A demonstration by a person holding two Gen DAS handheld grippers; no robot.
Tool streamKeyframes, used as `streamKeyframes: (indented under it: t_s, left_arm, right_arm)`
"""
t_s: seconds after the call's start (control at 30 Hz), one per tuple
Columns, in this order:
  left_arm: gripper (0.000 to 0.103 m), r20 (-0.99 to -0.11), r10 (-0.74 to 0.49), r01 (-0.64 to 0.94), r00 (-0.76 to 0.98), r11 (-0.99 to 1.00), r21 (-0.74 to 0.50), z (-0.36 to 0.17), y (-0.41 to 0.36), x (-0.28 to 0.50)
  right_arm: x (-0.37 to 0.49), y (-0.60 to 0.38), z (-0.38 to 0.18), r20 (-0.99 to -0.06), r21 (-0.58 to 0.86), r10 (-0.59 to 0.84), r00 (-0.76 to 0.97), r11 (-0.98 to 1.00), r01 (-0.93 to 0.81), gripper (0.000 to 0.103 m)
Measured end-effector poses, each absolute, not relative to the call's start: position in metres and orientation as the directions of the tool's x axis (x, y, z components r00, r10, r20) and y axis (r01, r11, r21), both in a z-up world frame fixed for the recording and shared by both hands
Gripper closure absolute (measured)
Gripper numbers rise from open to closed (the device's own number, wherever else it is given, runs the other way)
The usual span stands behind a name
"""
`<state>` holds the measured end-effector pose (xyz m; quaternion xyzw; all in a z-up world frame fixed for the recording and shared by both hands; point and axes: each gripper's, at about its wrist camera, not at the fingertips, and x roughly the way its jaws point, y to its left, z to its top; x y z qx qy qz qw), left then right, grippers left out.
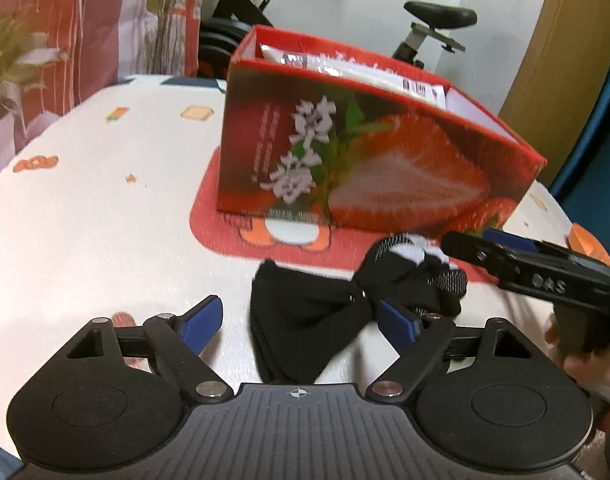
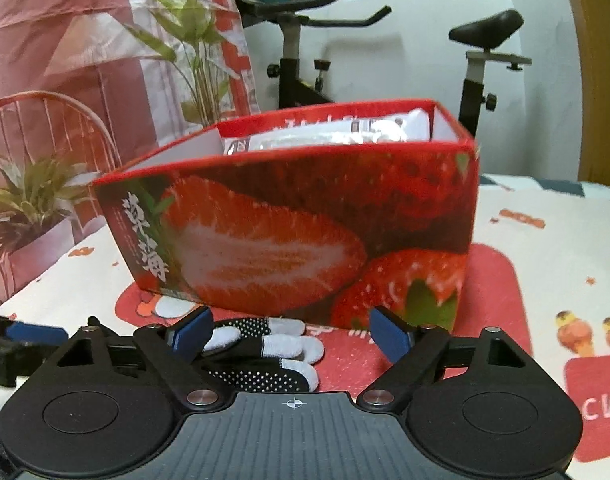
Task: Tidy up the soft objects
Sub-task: 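Move both tools down to the black-and-white glove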
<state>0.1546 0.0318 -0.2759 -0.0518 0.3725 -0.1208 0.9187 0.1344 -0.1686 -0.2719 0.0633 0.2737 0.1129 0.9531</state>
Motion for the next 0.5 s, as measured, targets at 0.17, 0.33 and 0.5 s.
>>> streamKeyframes:
  t_s: [0.17, 0.33, 0.5]
  left_arm:
    - [0.034, -0.699, -0.253, 0.200, 0.669, 0.967, -0.158, -0.285, 0.028, 0.157]
    - [0.040, -0.696, -0.263, 0.199, 0.669, 0.965, -0.173, -0.290, 0.032, 0.160]
    - [0.039, -0.689, -0.251, 0.198, 0.680, 0.968, -0.157, -0.290, 0.031, 0.159]
  right_arm:
    - [0.146, -0.161, -0.282, -0.557, 0.166, 0.250, 0.792, 0.968, -0.189, 0.024]
    - [0.150, -0.155, -0.289, -0.605, 0.165, 0.288, 0.742, 0.957, -0.237, 0.040]
    - [0.144, -0.153, -0.289, -0.601, 0.162, 0.319, 0.733, 0.947, -0.279, 0.053]
